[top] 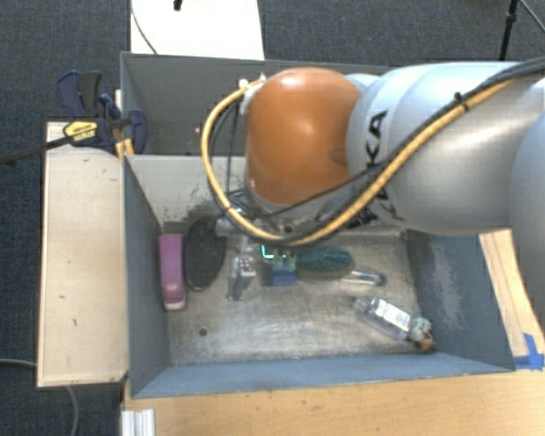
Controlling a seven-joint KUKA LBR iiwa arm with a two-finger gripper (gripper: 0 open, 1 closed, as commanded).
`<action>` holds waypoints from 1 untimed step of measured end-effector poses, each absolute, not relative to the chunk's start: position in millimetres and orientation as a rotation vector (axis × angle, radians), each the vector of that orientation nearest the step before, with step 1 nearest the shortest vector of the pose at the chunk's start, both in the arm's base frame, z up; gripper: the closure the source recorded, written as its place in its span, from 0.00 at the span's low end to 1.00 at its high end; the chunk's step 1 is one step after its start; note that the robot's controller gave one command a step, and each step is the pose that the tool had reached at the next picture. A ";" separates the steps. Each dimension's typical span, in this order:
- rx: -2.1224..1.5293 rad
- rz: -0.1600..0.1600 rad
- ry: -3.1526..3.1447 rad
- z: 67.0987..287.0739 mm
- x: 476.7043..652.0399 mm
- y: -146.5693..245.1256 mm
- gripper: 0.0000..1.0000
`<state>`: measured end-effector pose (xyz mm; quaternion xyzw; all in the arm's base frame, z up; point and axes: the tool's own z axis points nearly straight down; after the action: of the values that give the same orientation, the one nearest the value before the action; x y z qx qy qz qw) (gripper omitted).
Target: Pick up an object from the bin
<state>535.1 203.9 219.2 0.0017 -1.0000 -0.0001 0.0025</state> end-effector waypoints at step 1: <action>0.074 0.006 -3.136 135.9 577.0 142.8 0.00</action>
Offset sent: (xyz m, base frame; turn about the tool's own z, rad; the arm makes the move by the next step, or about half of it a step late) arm 0.0417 -0.0566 -0.0794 -0.0495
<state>577.0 142.8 135.9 0.0237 -0.9997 0.0018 0.0021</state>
